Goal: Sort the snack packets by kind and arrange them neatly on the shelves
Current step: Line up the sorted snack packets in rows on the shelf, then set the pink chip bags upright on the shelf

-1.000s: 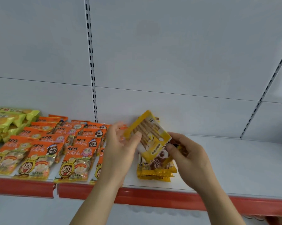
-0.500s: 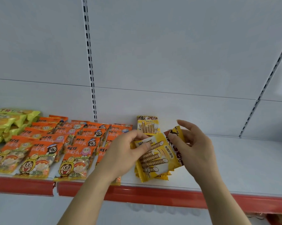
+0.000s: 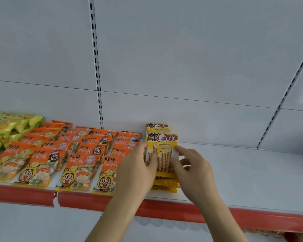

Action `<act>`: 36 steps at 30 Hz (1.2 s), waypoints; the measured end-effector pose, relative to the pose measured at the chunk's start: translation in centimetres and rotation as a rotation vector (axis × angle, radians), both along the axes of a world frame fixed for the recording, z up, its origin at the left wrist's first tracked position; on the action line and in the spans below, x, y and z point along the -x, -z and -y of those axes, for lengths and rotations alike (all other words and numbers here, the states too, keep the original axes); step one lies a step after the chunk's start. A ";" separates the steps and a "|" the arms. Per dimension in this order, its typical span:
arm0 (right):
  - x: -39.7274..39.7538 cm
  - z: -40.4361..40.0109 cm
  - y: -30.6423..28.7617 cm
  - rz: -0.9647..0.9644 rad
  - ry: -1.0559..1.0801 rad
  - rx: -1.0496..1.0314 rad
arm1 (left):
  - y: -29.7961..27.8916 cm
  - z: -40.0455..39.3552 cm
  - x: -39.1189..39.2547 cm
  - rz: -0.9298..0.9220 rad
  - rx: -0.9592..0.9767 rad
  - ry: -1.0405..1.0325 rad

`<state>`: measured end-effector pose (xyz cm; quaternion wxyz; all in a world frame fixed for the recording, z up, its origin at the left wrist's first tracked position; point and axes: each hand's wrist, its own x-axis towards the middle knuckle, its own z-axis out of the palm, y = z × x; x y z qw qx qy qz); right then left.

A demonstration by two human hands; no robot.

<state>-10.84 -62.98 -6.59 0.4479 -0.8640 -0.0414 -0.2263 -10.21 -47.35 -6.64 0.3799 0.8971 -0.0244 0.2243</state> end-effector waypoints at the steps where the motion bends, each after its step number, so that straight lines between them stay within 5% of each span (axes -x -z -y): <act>1: -0.1 0.0 0.6 0.021 0.014 0.121 | 0.0 0.2 -0.1 -0.001 -0.082 -0.026; 5: -0.5 0.1 2.1 -0.003 0.024 0.412 | 0.5 0.8 -0.1 -0.111 -0.284 -0.060; 19: -0.3 -0.3 2.3 -0.097 -0.162 0.453 | -0.5 0.8 -0.2 -0.234 -0.281 -0.081; 26: 1.0 2.5 1.0 -0.138 -0.047 0.453 | -0.5 0.4 0.3 -0.033 -0.222 -0.099; 36: 5.7 7.0 -0.4 -0.255 0.272 0.740 | -1.0 6.3 1.6 0.193 -0.346 0.207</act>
